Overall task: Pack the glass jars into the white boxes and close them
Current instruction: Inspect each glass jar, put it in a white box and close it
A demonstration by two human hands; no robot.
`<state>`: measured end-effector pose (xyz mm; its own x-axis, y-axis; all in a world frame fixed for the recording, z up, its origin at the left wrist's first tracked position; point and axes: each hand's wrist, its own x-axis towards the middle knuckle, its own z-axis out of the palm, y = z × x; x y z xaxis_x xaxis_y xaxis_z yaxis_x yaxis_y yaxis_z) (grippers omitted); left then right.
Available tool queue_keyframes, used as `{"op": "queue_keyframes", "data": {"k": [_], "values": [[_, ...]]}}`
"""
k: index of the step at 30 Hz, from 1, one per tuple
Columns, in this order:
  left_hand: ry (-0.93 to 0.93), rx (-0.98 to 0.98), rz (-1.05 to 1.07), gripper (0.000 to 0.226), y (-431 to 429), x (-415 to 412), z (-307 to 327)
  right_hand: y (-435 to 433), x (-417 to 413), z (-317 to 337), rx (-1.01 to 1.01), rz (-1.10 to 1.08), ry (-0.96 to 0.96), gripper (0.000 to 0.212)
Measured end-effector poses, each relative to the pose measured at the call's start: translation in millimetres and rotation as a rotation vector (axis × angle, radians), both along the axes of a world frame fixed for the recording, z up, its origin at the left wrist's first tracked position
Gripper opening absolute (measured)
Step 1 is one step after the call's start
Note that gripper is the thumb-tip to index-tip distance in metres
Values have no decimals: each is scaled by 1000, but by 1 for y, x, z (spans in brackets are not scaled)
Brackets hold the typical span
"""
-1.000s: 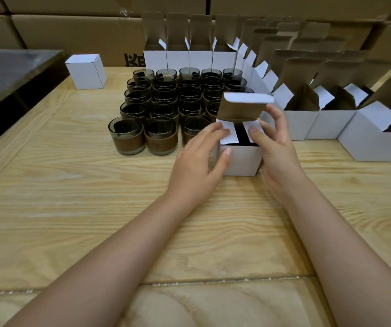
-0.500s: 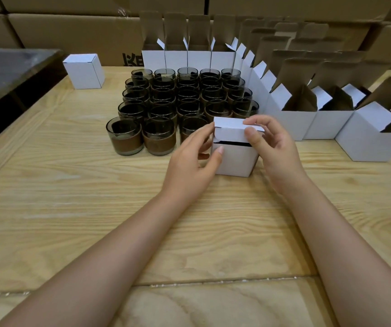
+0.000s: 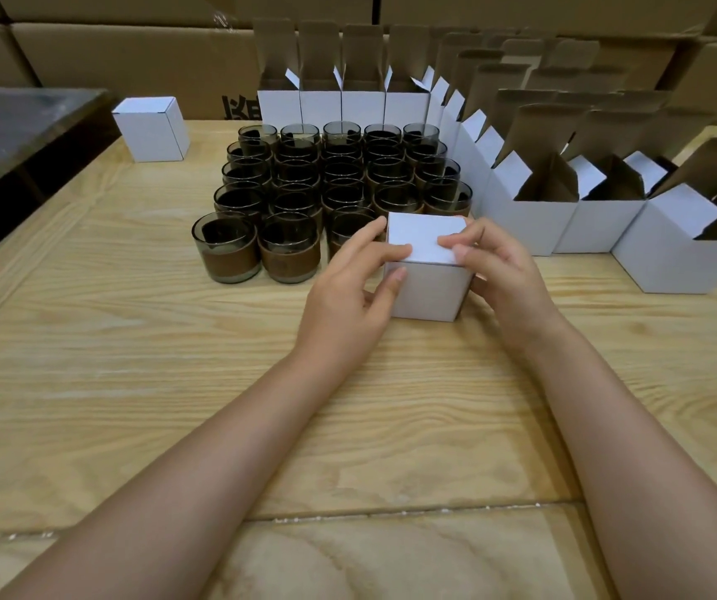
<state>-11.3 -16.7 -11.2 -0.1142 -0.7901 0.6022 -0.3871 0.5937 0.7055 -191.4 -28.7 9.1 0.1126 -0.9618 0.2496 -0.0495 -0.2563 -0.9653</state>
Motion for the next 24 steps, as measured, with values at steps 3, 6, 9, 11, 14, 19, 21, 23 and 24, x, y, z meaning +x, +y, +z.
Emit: {"op": "queue_keyframes", "data": {"k": [3,6,9,11,14,19,21,23,24], "values": [[-31,-14,7,20,-1,1,3,-3,-3,0,62,-7,-51,23],[-44,-36,19,22,-1,1,3,0,-2,-1,44,10,-50,26],[-67,-37,55,25,3,0,6,2,-4,-3,50,47,-58,24],[-105,-13,67,27,7,0,10,2,-8,-3,84,61,-78,24],[-255,-81,157,30,15,1,17,3,-7,-3,88,45,-75,29],[-716,-211,456,57,33,7,29,7,13,-4,35,157,-63,43],[-773,-195,500,53,39,10,29,11,20,-8,17,210,-34,40],[-742,-203,541,47,47,20,29,14,29,-10,20,241,5,41],[-732,-229,561,45,52,26,28,15,31,-11,26,244,29,43]]}}
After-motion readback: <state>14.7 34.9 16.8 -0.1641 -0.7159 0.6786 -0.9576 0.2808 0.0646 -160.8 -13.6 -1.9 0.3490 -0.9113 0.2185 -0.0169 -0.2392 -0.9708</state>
